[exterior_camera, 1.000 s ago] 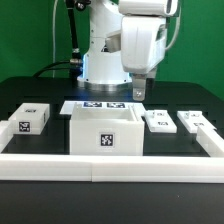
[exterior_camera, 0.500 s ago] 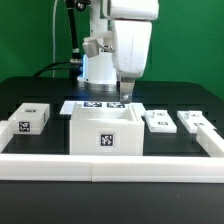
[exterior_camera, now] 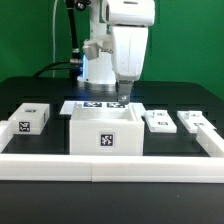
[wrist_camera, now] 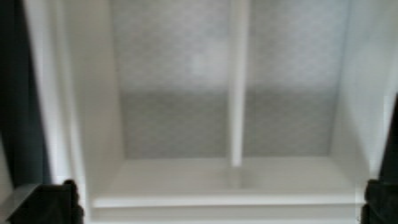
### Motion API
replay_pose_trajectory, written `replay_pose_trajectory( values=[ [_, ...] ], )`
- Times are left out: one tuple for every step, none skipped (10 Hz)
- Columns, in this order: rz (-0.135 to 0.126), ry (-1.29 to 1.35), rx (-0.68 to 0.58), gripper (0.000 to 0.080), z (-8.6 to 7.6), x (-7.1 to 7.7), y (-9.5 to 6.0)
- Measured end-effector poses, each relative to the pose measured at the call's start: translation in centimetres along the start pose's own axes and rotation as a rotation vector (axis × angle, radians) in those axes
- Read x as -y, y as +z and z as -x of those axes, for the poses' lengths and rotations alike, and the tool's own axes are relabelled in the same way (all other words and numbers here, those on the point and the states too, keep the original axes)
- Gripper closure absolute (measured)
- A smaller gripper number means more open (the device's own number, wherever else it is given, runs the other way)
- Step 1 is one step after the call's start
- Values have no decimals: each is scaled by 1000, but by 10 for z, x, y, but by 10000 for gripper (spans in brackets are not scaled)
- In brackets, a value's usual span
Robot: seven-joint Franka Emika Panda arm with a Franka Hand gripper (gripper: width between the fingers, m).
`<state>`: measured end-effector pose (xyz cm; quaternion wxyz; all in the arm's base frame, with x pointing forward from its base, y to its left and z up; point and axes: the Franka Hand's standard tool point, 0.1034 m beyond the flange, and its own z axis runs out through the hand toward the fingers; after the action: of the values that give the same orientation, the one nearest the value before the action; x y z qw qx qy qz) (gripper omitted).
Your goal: Assemble cabinet
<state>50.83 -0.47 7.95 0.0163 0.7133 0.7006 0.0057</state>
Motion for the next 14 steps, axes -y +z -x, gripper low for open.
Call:
replay_pose_trajectory(
  values=[
    [-6, 0, -1, 1, 1, 13, 3],
    [-10, 1, -2, 1, 2, 24, 7],
    [-13, 4, -4, 1, 3, 36, 11],
    [-22, 6, -5, 1, 3, 43, 14],
    [-21, 6, -7, 1, 3, 50, 18],
    [-27, 8, -9, 1, 3, 59, 22],
    [-37, 8, -10, 1, 2, 63, 26],
    [-42, 8, -11, 1, 2, 65, 30],
    [-48, 9, -14, 1, 1, 67, 36],
    [-58, 9, -16, 1, 0, 70, 41],
    [-66, 9, -17, 1, 0, 73, 46],
    [-77, 9, -19, 1, -1, 76, 51],
    [-86, 10, -20, 1, -1, 79, 56],
    [-91, 19, -20, 1, -2, 80, 58]
  ],
)
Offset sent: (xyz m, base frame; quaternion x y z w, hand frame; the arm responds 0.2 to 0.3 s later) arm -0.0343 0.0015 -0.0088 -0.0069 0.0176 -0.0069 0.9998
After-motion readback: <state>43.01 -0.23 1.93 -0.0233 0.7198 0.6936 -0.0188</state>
